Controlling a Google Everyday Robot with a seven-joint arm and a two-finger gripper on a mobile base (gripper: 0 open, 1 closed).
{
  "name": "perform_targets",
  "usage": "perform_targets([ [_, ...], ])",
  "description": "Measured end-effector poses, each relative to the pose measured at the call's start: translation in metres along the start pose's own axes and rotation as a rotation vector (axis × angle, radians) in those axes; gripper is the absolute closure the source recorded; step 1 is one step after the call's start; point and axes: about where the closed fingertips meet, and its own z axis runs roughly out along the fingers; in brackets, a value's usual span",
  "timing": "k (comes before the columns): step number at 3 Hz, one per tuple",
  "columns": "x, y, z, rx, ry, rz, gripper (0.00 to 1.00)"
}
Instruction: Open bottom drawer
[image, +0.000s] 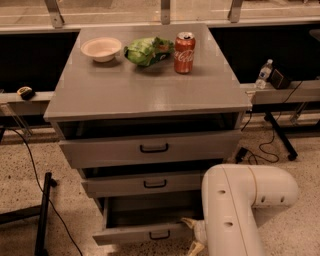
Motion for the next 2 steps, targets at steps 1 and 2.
perform_targets([
  [1,-0.014,0.046,-0.018,0.017,0.008,0.063,0.17],
  [2,-0.033,0.070,-0.035,0.023,0.007,0.068,0.17],
])
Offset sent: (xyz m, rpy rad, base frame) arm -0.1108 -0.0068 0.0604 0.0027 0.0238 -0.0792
